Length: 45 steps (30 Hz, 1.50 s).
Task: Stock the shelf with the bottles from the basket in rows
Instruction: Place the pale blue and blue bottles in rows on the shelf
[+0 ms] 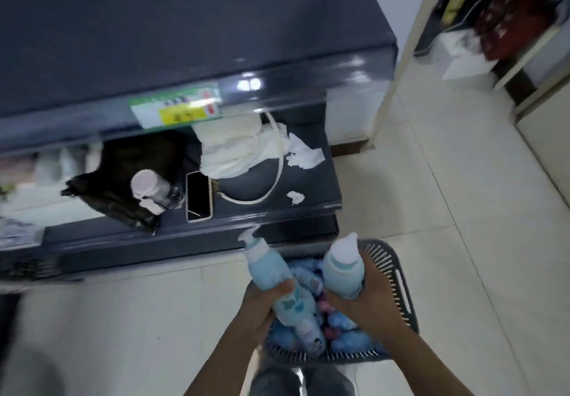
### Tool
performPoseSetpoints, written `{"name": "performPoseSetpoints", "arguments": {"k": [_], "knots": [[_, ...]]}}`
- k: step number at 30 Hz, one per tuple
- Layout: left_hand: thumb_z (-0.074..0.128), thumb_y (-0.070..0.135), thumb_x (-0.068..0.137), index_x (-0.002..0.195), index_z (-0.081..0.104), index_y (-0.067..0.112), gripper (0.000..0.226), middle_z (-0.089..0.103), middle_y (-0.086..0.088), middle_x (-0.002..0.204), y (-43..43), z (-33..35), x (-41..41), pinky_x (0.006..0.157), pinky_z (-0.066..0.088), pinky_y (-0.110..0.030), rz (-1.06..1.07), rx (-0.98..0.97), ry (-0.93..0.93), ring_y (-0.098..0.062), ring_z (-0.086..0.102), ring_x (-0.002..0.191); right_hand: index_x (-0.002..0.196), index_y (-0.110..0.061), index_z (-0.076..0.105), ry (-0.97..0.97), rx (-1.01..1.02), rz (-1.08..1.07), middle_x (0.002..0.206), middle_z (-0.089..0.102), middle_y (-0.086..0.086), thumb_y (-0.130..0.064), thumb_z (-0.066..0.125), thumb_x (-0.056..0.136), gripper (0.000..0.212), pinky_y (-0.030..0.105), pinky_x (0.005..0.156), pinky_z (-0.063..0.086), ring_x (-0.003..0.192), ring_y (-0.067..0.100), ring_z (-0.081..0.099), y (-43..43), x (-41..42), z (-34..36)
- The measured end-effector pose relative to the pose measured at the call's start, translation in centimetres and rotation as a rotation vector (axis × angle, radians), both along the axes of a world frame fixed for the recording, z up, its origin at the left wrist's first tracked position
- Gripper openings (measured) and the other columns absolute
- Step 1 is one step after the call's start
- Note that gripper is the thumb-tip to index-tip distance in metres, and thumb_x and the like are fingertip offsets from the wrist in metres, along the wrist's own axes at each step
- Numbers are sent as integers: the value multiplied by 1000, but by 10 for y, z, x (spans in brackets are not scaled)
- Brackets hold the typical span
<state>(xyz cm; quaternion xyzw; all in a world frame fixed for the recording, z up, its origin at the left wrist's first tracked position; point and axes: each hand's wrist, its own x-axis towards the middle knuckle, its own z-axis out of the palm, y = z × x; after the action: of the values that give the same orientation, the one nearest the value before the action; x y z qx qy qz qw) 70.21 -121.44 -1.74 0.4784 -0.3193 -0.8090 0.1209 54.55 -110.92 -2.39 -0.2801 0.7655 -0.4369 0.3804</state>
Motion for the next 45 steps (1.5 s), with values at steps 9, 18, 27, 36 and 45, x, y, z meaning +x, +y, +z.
{"name": "performPoseSetpoints", "arguments": {"k": [9,18,27,36,45], "knots": [[84,28,32,89,61,-1,67,66,-13,76,-38,142,113,61,51,-30,345,-412,-155,-21,63,68,99,-43,52,69,-264,372,94,66,-20,-40,78,48,57,19,73,51,85,2,64,-90,100,153],[83,36,26,98,61,6,81,69,-12,86,-120,229,238,65,52,-31,632,-705,-190,-24,65,79,100,-36,49,95,-483,344,93,64,-15,-50,77,41,66,16,67,52,86,-2,61,-194,216,242],[86,4,58,81,53,24,46,61,4,78,-219,268,376,57,44,-21,704,-823,-265,-8,57,71,100,-37,50,109,-553,261,93,64,-14,-17,87,57,60,21,69,49,84,-7,59,-296,360,272],[85,11,43,78,55,15,46,62,-1,69,-289,291,460,58,49,-26,826,-876,-276,-17,58,65,97,-29,50,114,-610,392,84,64,-11,-18,87,57,56,18,61,48,75,-1,57,-389,456,283],[89,12,55,95,56,15,51,66,-8,86,-388,292,516,65,57,-34,900,-980,-353,-23,65,79,105,-27,45,49,-650,411,96,61,-6,-24,86,60,61,23,67,46,86,14,59,-500,521,284]]}}
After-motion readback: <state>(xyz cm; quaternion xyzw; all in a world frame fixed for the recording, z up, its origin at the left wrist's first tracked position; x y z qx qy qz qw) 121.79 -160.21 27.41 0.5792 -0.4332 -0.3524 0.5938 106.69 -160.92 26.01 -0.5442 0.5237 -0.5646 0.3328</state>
